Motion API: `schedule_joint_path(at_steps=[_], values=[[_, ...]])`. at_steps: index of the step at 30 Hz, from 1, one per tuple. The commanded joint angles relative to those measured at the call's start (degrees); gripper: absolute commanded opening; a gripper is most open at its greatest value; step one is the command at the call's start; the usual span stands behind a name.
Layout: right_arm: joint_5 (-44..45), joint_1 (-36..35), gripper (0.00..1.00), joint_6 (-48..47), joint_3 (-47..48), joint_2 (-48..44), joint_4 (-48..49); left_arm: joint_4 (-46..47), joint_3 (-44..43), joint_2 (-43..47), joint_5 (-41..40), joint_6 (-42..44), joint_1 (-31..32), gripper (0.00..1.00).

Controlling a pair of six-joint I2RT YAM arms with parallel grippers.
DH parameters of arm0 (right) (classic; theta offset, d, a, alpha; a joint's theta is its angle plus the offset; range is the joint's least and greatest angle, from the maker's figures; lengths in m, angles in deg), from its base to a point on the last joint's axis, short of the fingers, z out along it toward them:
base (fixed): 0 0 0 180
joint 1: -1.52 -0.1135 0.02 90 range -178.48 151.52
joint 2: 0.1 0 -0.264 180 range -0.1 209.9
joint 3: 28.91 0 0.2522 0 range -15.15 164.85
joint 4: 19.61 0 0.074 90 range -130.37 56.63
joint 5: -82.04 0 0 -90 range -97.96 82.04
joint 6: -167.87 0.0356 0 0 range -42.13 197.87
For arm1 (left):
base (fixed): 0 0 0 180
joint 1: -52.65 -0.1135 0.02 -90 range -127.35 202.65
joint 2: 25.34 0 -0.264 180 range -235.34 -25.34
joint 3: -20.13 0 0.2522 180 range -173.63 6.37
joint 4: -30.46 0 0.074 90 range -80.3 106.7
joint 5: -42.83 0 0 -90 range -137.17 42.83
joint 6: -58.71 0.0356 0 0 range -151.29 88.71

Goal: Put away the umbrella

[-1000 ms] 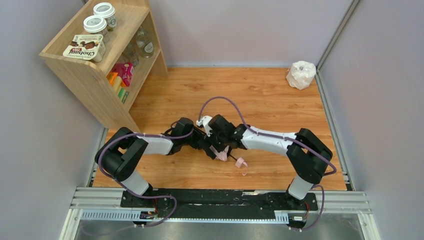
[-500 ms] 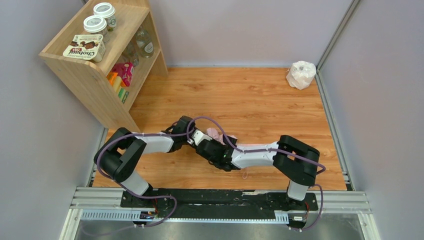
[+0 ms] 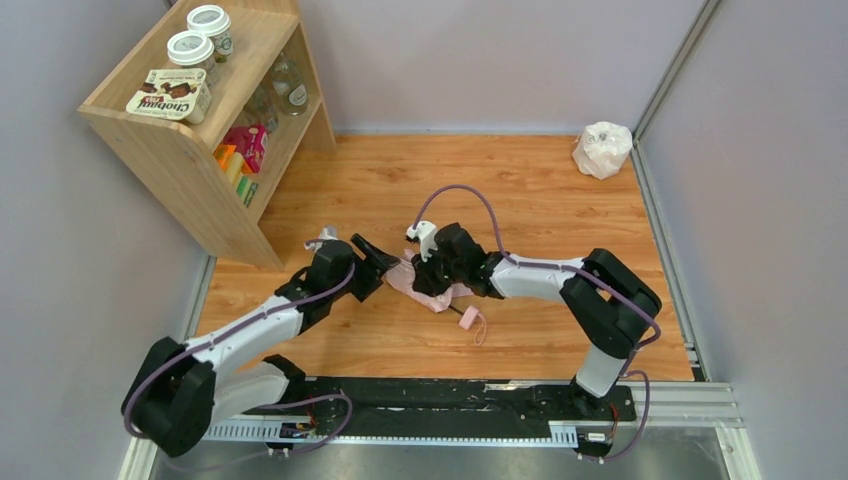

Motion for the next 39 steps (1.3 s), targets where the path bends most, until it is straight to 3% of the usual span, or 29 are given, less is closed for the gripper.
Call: schedule_joint_path(at_steps=[1, 3, 6, 12, 20, 26, 29, 31, 32, 33, 36, 39], values=[[-27.4, 4.3, 0.0, 8.4, -1.1, 6.2, 0.4, 8.9, 8.1, 10.6, -3.2, 4.8, -0.4, 0.8], [-30.7, 6.3, 0.0, 10.8, -0.3, 8.2, 1.3, 10.0, 10.4, 13.2, -3.6, 2.5, -0.4, 0.8], [-35.7, 9.2, 0.0, 16.3, 0.0, 11.1, 5.4, 3.0, 8.9, 13.0, -3.6, -1.2, -0.4, 0.8], [-37.3, 10.6, 0.0, 18.6, 0.8, 12.5, 7.1, 4.2, 6.4, 4.9, 2.3, -5.8, 0.4, 0.8], [-37.9, 10.6, 0.0, 17.7, 1.1, 12.3, 6.1, 10.2, 3.6, -4.5, -0.2, -5.6, 1.7, 0.8], [-41.7, 10.4, 0.0, 16.0, 2.5, 12.0, 4.9, 3.1, 0.7, -17.4, -0.5, -10.6, 2.7, 0.81], [-42.1, 10.2, 0.0, 13.1, 3.0, 10.9, 2.5, 6.2, 3.0, -23.6, 1.2, -11.9, 2.7, 0.81], [-42.5, 9.6, 0.0, 11.6, 3.6, 10.2, 1.0, 10.5, 5.2, -26.4, 2.6, -12.6, 2.8, 0.75], [-42.4, 9.3, 0.0, 11.2, 3.9, 10.1, 0.6, 12.9, 5.9, -27.5, 2.4, -12.1, 2.8, 0.67], [-42.5, 8.8, 0.0, 10.8, 4.5, 10.0, -0.3, 14.5, 6.9, -27.5, 2.2, -11.9, 2.9, 0.49], [-41.7, 7.7, 0.0, 9.5, 6.5, 10.0, -2.6, 15.5, 7.2, -26.8, 1.6, -11.2, 3.1, 0.25], [-38.3, 7.2, 0.0, 9.2, 8.1, 8.9, -5.8, 13.6, 7.0, -25.8, 1.7, -11.2, 3.2, 0.16]])
